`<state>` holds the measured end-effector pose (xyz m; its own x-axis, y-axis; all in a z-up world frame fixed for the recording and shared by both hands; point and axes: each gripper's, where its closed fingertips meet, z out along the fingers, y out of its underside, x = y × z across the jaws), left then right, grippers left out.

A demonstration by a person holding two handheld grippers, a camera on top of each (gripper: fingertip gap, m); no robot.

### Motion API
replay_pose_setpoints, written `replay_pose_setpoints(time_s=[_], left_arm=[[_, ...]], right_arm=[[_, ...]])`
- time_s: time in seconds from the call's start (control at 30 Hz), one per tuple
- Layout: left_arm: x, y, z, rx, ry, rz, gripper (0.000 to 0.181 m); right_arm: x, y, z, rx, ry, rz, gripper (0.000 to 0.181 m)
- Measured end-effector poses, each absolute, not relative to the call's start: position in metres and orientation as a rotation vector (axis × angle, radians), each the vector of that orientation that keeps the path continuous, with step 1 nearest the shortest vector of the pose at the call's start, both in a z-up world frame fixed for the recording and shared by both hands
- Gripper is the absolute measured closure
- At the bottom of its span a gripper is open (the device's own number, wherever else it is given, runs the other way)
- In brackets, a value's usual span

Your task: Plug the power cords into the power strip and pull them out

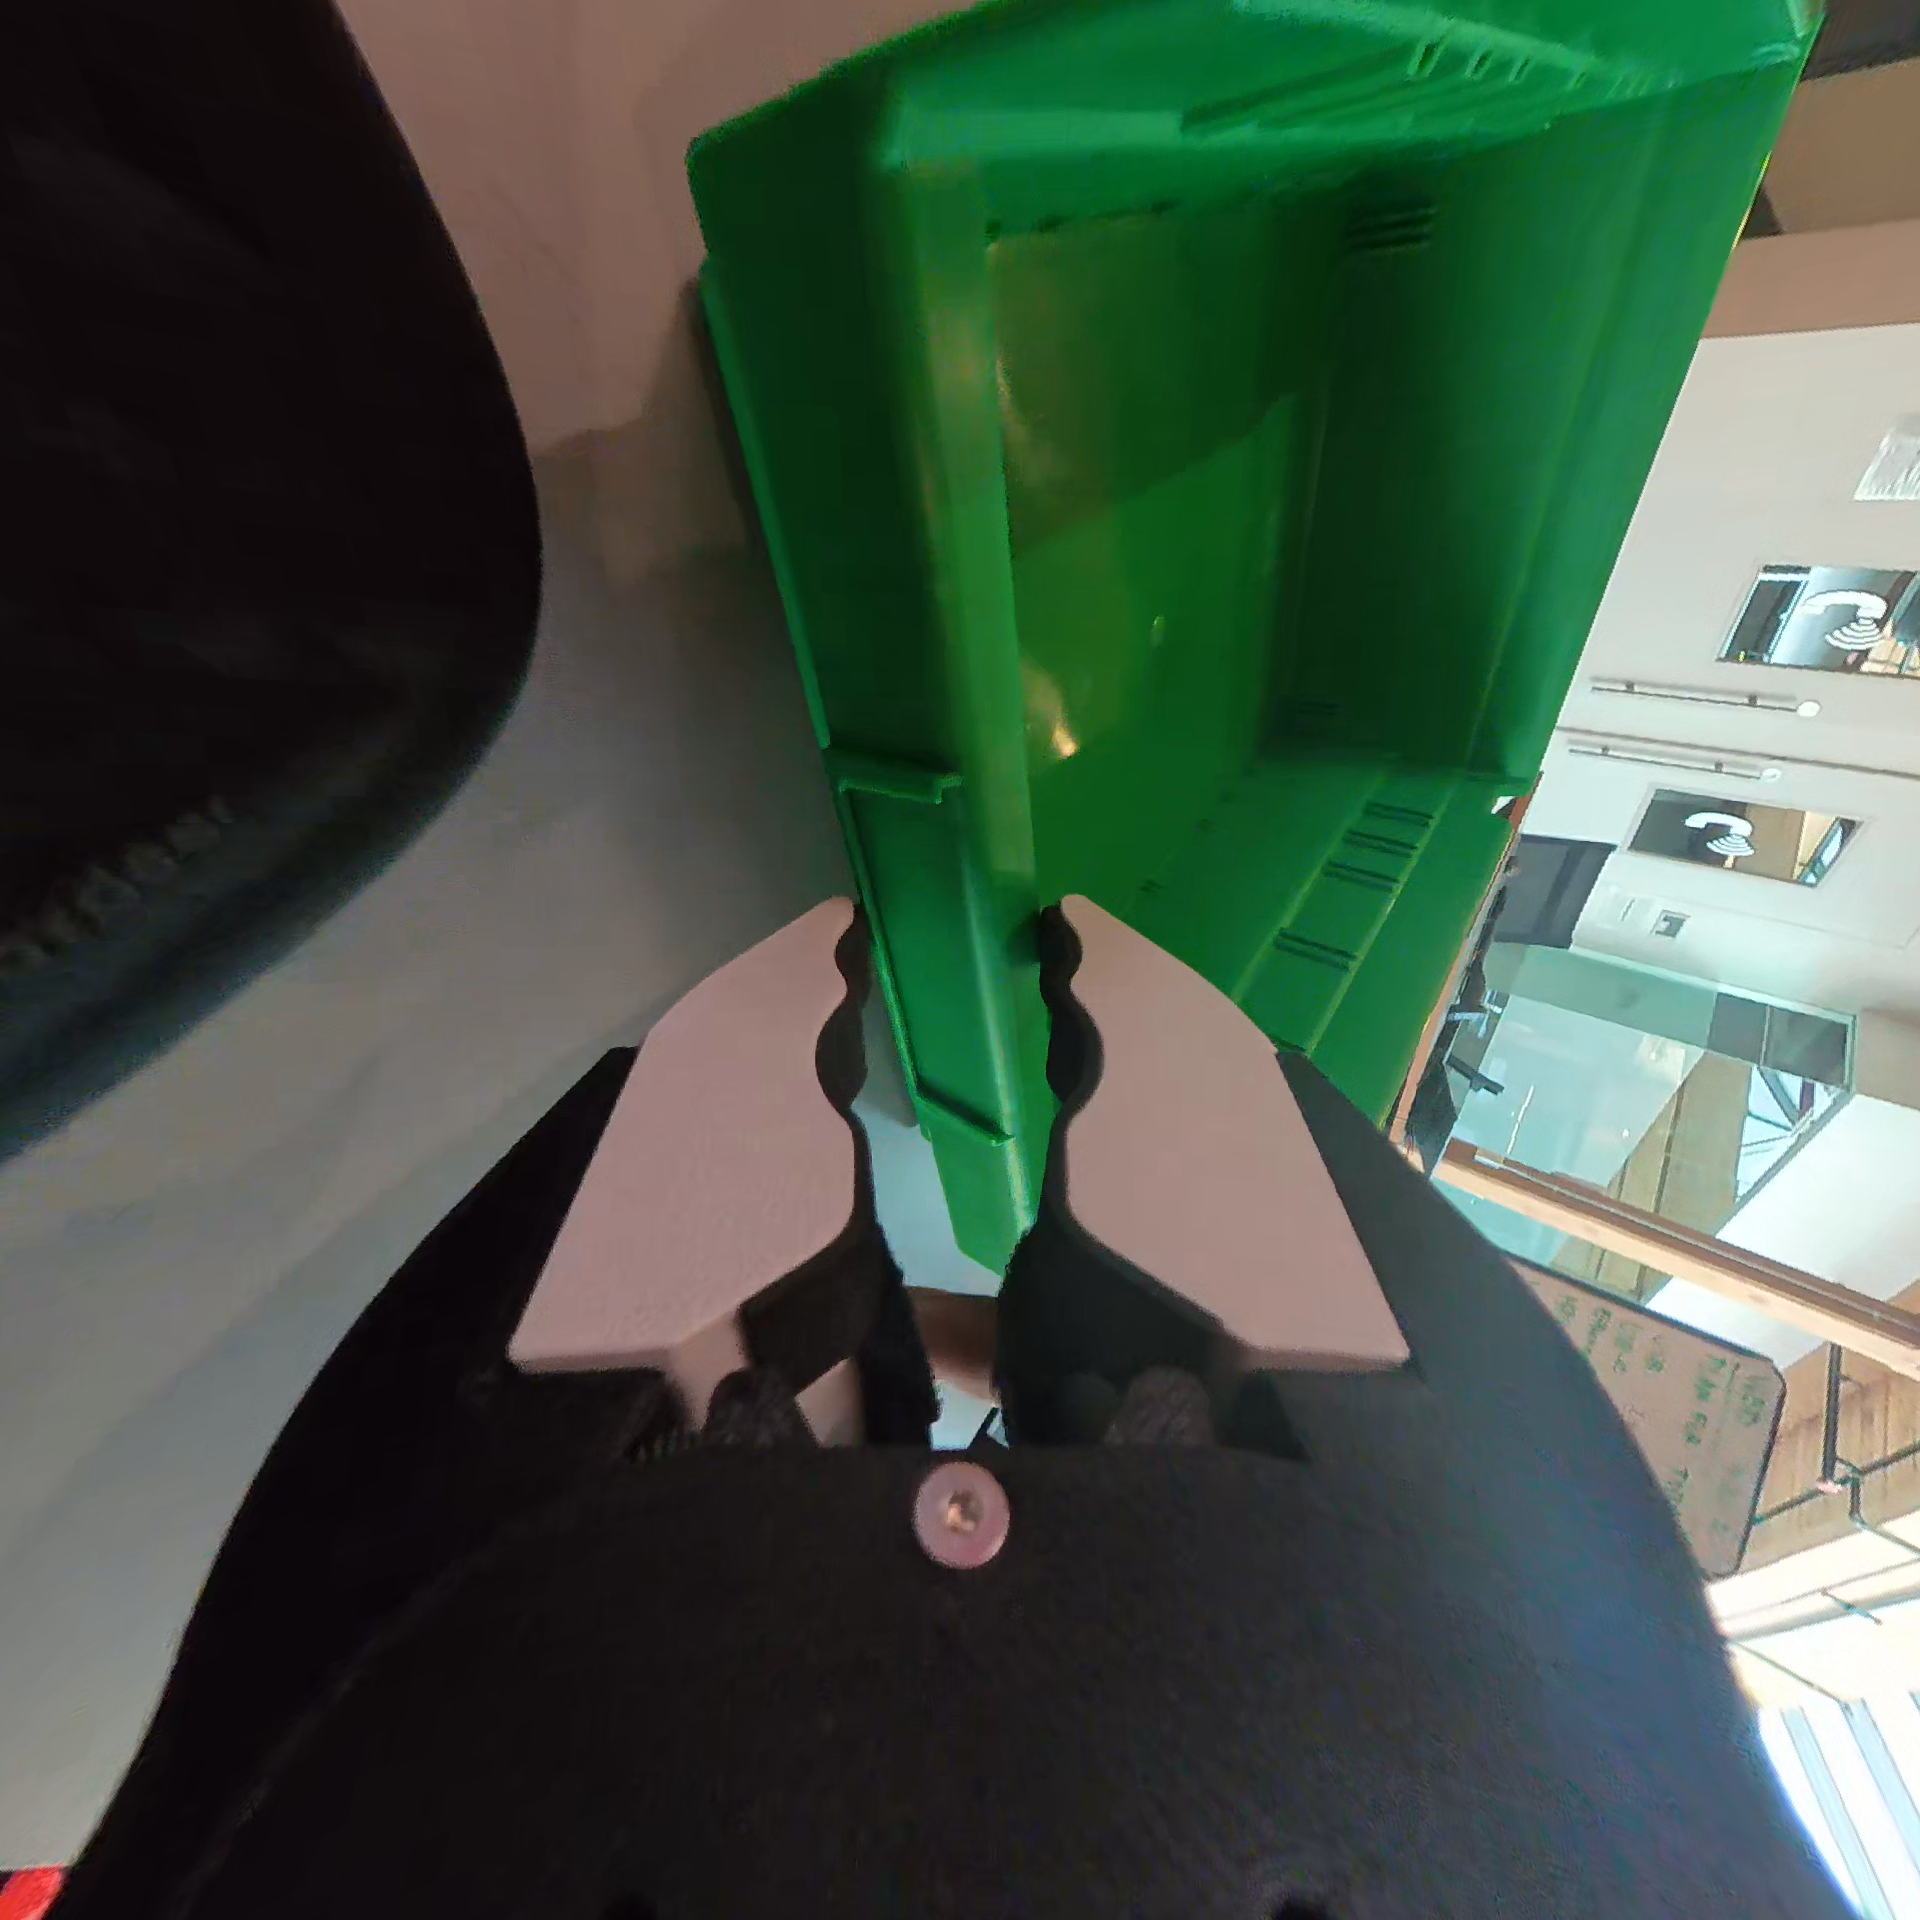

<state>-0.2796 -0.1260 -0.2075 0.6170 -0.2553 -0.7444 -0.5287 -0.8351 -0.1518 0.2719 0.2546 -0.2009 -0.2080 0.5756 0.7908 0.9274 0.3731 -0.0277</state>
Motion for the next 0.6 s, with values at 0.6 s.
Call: replay_pose_setpoints(time_s=[0.6], left_arm=[[-0.303,-0.218,-0.207,-2.547,0.521,1.074,0.145]], right_arm=[[0.31,0.264,-0.201,-1.391,-1.866,-0.589,0.148]])
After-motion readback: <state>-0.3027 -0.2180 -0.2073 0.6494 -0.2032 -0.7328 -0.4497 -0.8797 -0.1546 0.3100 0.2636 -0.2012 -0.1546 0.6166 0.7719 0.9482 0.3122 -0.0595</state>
